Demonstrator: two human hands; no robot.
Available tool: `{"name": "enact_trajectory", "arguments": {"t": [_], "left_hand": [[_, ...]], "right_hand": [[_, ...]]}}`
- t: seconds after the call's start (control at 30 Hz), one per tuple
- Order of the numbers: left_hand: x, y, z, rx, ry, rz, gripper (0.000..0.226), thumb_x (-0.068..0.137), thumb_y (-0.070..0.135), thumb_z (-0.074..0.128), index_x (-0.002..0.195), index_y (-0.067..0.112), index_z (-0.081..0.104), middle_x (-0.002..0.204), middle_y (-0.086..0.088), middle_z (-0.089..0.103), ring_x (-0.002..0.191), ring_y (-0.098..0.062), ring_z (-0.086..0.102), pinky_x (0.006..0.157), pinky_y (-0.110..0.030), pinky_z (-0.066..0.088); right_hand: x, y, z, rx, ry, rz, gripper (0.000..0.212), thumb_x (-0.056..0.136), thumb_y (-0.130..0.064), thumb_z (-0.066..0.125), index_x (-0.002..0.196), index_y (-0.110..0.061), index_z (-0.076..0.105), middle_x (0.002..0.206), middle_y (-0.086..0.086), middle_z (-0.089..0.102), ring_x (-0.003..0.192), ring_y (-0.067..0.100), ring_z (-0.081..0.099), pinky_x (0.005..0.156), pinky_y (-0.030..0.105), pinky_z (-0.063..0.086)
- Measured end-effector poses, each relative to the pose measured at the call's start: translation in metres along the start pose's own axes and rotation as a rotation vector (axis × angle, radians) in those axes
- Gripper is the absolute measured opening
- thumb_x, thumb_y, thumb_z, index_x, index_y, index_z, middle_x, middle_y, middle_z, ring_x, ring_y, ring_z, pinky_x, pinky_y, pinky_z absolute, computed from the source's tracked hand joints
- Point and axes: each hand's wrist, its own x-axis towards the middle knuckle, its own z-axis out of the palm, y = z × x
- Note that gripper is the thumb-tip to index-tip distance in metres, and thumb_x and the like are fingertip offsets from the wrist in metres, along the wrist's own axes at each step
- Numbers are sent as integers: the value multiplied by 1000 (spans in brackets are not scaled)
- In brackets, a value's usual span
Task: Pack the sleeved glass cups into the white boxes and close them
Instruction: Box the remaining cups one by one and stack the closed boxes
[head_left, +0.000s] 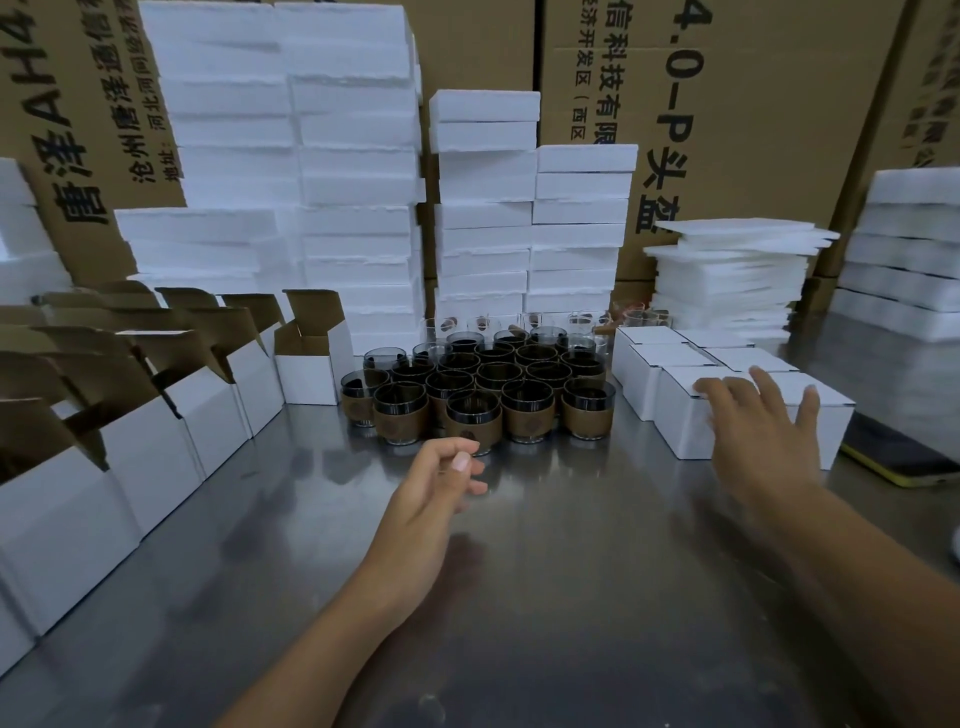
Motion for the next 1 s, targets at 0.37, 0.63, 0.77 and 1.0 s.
{"name": "enact_trajectory", "arguments": {"t": [0.37, 0.63, 0.77, 1.0], "left_hand": [[-1, 1, 0, 54, -5, -17, 35, 82, 53, 42, 105, 31, 57, 97, 11, 64, 94, -2, 63, 89, -26, 46], [6, -2, -14, 216, 180, 42, 14, 91, 14, 57, 94, 27, 60, 95, 7, 62, 85, 6, 55, 71, -3, 39], [36, -4, -42, 237, 349, 32, 19, 91, 9, 56, 91, 28, 57, 92, 10, 60, 80, 12, 54, 66, 0, 38], [109, -16, -111, 389, 550, -142, 20, 97, 14, 47, 114, 24, 52, 100, 4, 53, 92, -14, 51, 69, -25, 41]], "right_hand": [[-32, -77, -25, 406, 133, -257, 47, 89, -13, 46, 136, -18, 39, 137, 4, 45, 130, 23, 36, 107, 44, 24], [-66, -115, -11, 558, 85, -412, 32, 84, -4, 53, 114, -14, 61, 107, 3, 59, 102, 24, 54, 83, 33, 39], [-65, -113, -11, 609, 84, -396, 22, 83, -3, 58, 101, -14, 64, 95, 0, 60, 91, 21, 56, 73, 29, 41], [-58, -115, -4, 605, -12, -365, 12, 86, -15, 57, 92, -23, 62, 90, -10, 56, 93, 12, 53, 67, 25, 41]]}}
